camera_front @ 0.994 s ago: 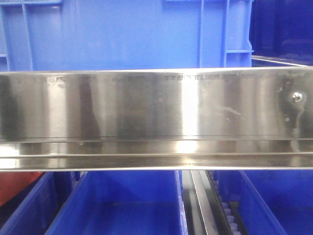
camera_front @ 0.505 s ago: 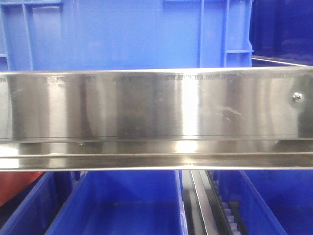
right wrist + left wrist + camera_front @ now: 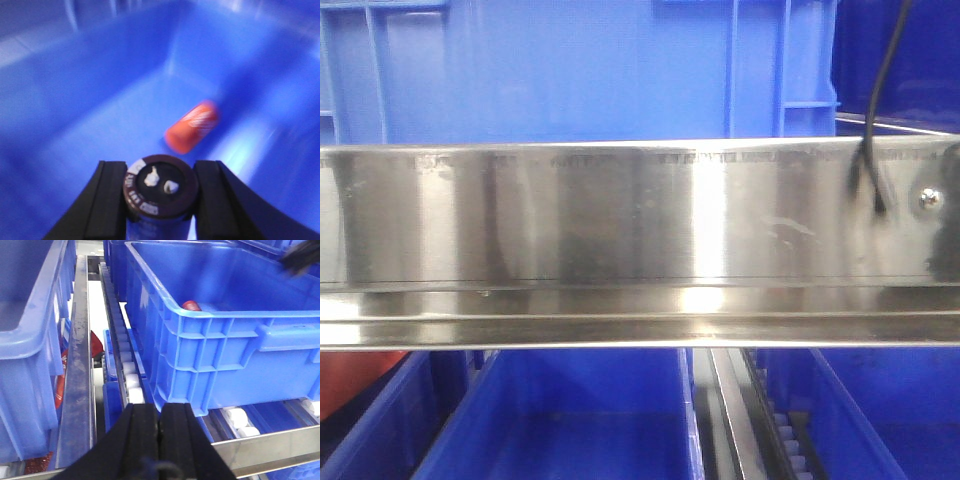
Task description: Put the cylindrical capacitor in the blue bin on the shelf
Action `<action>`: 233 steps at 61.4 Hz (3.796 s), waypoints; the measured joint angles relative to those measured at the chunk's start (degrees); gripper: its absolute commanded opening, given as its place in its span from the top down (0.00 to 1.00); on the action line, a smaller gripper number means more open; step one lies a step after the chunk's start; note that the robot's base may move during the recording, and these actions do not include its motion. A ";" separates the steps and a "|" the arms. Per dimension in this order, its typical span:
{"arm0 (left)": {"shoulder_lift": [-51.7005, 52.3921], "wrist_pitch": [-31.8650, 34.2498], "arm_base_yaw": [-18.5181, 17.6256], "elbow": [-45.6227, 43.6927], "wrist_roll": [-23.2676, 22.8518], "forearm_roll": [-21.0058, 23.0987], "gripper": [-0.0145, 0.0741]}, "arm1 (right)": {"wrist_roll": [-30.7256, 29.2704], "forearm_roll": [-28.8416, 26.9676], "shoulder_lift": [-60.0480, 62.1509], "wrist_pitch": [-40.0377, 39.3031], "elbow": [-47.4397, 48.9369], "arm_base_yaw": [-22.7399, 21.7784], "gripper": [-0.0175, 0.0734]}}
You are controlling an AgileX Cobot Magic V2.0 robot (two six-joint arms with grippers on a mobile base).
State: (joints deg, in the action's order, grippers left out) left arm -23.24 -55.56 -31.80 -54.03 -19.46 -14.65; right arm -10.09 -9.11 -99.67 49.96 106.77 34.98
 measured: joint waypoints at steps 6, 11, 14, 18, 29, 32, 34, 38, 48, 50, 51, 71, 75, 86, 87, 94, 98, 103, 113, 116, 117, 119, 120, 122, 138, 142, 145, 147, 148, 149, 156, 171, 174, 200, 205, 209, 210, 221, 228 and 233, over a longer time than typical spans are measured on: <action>0.00 -0.77 0.00 0.00 0.00 0.41 0.96 | 0.00 0.00 -2.77 0.25 0.00 0.00 0.59; 0.00 -1.92 0.00 0.00 0.00 0.46 0.96 | 0.00 0.00 -4.07 0.38 0.00 0.00 0.33; 0.00 -2.51 0.00 0.00 0.00 0.55 0.96 | 0.00 0.00 -4.30 0.38 0.00 0.00 0.24; 0.00 -2.89 0.00 0.00 0.00 0.55 0.96 | 0.00 0.00 -4.30 0.38 0.10 0.00 0.19; 0.00 -3.00 0.00 0.00 0.00 0.59 0.96 | 0.00 0.00 -4.07 0.38 0.46 0.00 0.26; 0.00 -3.00 0.00 0.00 0.00 0.59 0.96 | 0.00 0.00 -3.72 0.38 0.46 0.00 0.32; 0.00 -3.08 0.00 0.00 0.00 0.59 0.96 | 0.00 0.00 -3.33 0.38 0.46 0.00 0.36; 0.00 -3.08 0.00 0.00 0.00 0.59 0.96 | 0.00 0.00 -2.25 0.38 0.46 0.00 0.47; 0.00 -3.22 0.00 0.00 0.00 0.59 0.96 | 0.10 0.00 2.23 0.49 0.55 -0.11 0.77; 0.03 -3.22 0.00 0.00 0.00 0.59 0.96 | 0.23 0.00 3.25 0.73 0.55 -0.11 0.81; 0.03 -3.22 0.00 0.00 0.00 0.59 0.96 | 0.44 0.00 3.77 0.90 0.55 -0.24 0.83; 0.03 -3.36 0.00 0.20 0.00 -0.58 0.96 | 1.96 -0.09 21.61 -1.05 -9.81 -6.32 0.97; 0.03 -3.36 0.00 0.20 0.00 -0.66 0.96 | 2.09 -0.09 26.25 -2.94 -15.45 -8.54 0.97; 0.03 -3.36 0.00 0.31 0.00 -0.91 0.96 | 2.09 0.13 41.07 -10.38 -30.95 -13.35 0.97; 0.03 -3.36 0.00 0.31 0.00 -1.08 0.96 | 2.09 0.36 42.90 -11.16 -32.66 -13.59 0.97; 0.03 -3.25 0.00 0.31 0.00 -2.07 0.96 | 2.09 1.91 51.70 -14.19 -40.97 -14.33 0.97; 0.03 -2.78 0.00 0.31 0.00 -2.73 0.96 | 2.09 2.55 57.13 -15.30 -45.11 -14.33 0.97; 0.03 -1.94 0.00 0.53 0.00 -3.31 0.96 | 2.09 2.95 63.21 -15.82 -50.56 -14.37 0.97; 0.03 -0.09 0.00 2.39 0.00 -3.77 0.96 | 2.09 3.09 73.35 -15.82 -59.53 -14.47 0.97; 0.03 0.41 0.00 3.25 0.00 -3.77 0.96 | 2.09 3.09 76.31 -15.82 -61.61 -14.47 0.97; 0.03 0.58 0.00 3.48 0.00 -3.77 0.96 | 2.09 3.09 77.52 -15.82 -62.57 -14.47 0.97; 0.03 0.79 0.00 4.09 0.00 -3.77 0.96 | 2.09 3.09 79.10 -15.82 -64.11 -14.61 0.97; 0.03 0.89 0.00 4.35 0.00 -3.77 0.96 | 2.09 3.09 79.88 -15.82 -64.71 -14.61 0.97; 0.03 1.31 0.00 5.01 0.00 -3.77 0.96 | 2.09 3.09 81.73 -15.82 -66.12 -14.61 0.97; 0.03 4.00 0.00 9.32 0.00 -3.77 0.96 | 2.09 3.09 89.18 -15.82 -72.84 -14.61 0.97; 0.03 4.12 0.00 9.57 0.00 -3.77 0.96 | 2.09 3.09 89.27 -15.82 -73.26 -14.61 0.97; 0.03 4.21 0.00 9.66 0.00 -3.77 0.96 | 2.09 3.09 89.27 -15.82 -73.25 -14.61 0.97; 0.03 4.35 0.00 9.66 0.00 -3.77 0.96 | 2.09 3.09 89.27 -15.82 -73.25 -14.61 0.97; 0.03 4.51 0.00 9.66 0.00 -3.77 0.96 | 2.09 3.09 89.27 -15.82 -73.25 -14.61 0.97; 0.03 4.51 0.00 9.66 0.00 -3.77 0.96 | 2.09 3.09 89.27 -15.82 -73.25 -14.61 0.97; 0.03 4.75 0.00 9.66 0.00 -3.77 0.96 | 2.09 3.09 89.27 -15.87 -73.25 -14.61 0.97; 0.03 4.75 0.00 9.66 0.00 -3.77 0.96 | 2.09 3.09 89.27 -15.96 -73.25 -14.61 0.97; 0.03 4.75 0.00 9.66 0.00 -3.77 0.96 | 2.09 3.09 89.27 -15.96 -73.25 -14.61 0.97; 0.43 6.03 0.74 10.87 0.00 -3.42 0.96 | 2.20 3.09 89.27 -15.96 -73.25 -14.61 0.97; 1.78 8.55 2.89 12.72 0.00 -1.91 0.96 | 2.20 3.09 89.27 -16.01 -73.25 -14.61 0.97; 3.56 11.90 6.33 15.34 1.48 -0.63 0.96 | 2.20 3.09 89.27 -16.01 -73.25 -14.61 0.97; 4.04 12.83 7.15 16.08 1.97 -0.20 0.96 | 2.20 3.09 89.27 -16.01 -73.25 -14.61 0.97; 12.28 25.88 18.03 27.82 9.92 6.73 0.96 | 2.20 3.09 89.27 -16.01 -73.25 -14.61 0.97; 18.16 31.95 24.60 35.68 13.03 11.13 0.96 | 2.20 3.09 89.27 -16.01 -73.25 -14.61 0.97; 21.43 36.69 27.37 41.58 13.87 12.07 0.96 | 2.20 3.09 89.27 -16.01 -73.25 -14.61 0.97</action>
State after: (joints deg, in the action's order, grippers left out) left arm -1.81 -18.87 -4.43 -12.45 -5.59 -2.58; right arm -7.89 -6.02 -10.39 33.96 33.52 20.37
